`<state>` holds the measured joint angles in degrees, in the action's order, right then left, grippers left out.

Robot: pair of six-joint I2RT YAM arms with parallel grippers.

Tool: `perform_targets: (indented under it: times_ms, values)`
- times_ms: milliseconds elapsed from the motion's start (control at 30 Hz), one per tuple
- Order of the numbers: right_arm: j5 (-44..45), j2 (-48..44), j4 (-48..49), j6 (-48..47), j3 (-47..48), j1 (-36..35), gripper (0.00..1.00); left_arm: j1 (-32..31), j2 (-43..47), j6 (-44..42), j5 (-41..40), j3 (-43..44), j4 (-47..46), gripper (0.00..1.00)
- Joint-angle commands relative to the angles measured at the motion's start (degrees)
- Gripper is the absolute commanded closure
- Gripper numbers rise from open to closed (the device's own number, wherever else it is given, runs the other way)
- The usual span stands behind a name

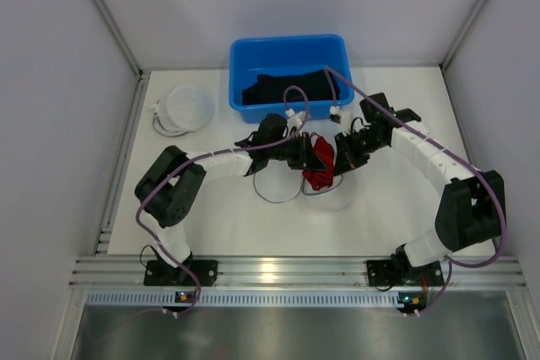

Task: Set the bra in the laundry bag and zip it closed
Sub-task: Place the bra in the laundry bag.

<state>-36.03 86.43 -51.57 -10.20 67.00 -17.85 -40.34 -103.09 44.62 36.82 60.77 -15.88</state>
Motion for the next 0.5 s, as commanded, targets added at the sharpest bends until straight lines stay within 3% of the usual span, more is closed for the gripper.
perform_targets:
  times_ms: [0,33,233,333,400,467]
  values:
    - [-0.71,-1.53,3.05,0.62,0.67,0.44,1.00,-1.85,-2.99,0.21,-5.78,3.55,-3.72,1.00]
    - [-0.53,-1.70,3.06,0.62,0.76,0.44,1.00,-2.29,-3.78,0.03,-6.75,3.91,-3.63,1.00]
    - [-1.93,-2.67,2.97,0.88,1.29,2.55,1.00,-6.33,-8.09,-4.36,-22.73,12.33,18.57,1.00]
    - [-3.16,-3.55,2.88,1.06,1.29,3.87,1.00,-6.42,-7.75,-7.44,-35.20,14.19,33.68,1.00]
    - [-3.52,-3.82,3.05,0.97,1.11,4.31,1.00,-6.42,-3.73,-10.51,-43.88,11.93,38.01,1.00]
    - [-4.48,-3.73,3.32,1.05,0.85,4.31,1.00,-6.33,0.24,-14.55,-46.91,7.02,40.04,1.00]
